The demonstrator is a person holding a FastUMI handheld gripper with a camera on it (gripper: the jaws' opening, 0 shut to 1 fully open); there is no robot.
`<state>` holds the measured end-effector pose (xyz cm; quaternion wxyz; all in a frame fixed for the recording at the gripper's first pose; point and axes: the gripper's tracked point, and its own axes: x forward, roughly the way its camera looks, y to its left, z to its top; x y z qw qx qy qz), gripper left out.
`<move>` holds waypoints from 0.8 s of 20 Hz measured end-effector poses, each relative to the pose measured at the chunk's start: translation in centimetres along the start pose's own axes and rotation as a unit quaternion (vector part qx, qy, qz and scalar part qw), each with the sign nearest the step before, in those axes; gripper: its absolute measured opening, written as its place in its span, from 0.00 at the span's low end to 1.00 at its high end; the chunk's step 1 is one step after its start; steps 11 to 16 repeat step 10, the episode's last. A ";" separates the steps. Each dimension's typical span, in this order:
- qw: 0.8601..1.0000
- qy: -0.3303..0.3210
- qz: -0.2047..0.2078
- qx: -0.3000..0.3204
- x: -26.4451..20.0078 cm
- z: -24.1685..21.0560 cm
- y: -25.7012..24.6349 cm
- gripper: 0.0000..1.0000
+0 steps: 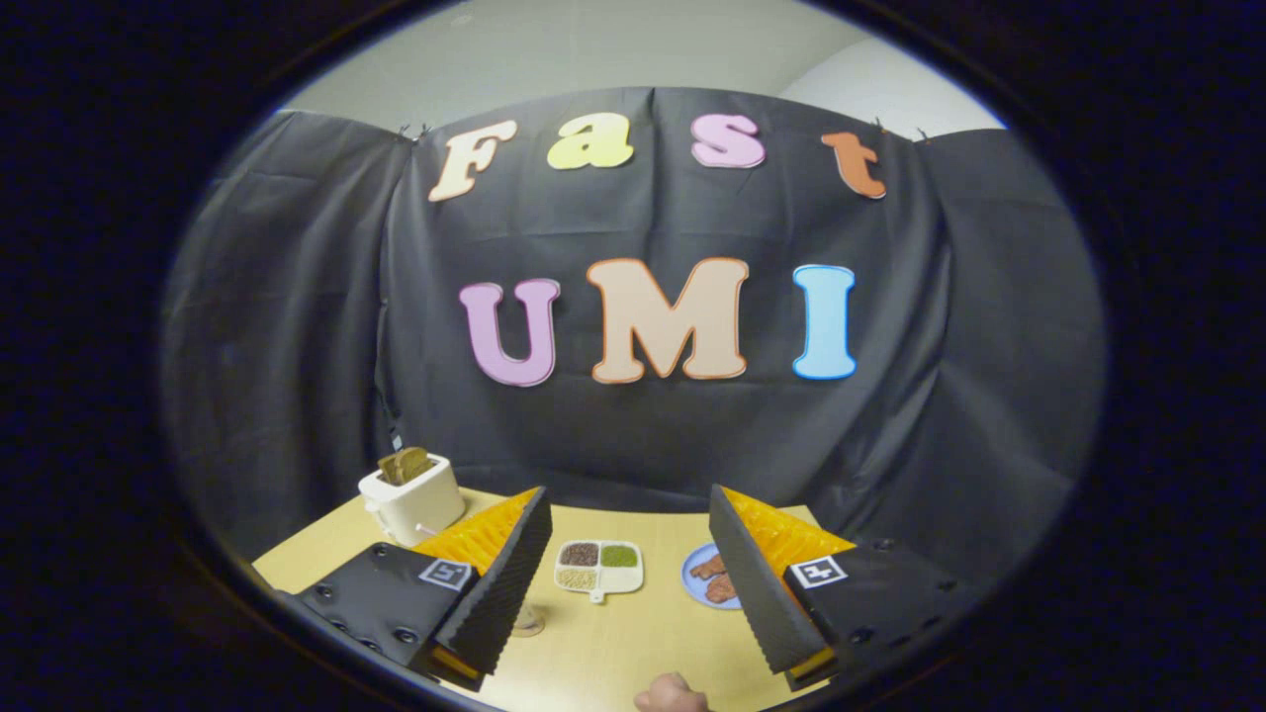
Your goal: Take the bottle from table, then pour the juice into the cup, finally place the bottle on the coaster
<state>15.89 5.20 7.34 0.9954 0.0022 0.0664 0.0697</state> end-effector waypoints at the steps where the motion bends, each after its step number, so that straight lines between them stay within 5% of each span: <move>1: 1.000 -0.009 -0.003 0.002 -0.3 0.9 -0.8 1.00; 10: 0.997 -0.064 -0.029 0.012 -3.3 5.5 -7.2 1.00; 16: 0.997 -0.064 -0.029 0.012 -3.3 5.5 -7.2 1.00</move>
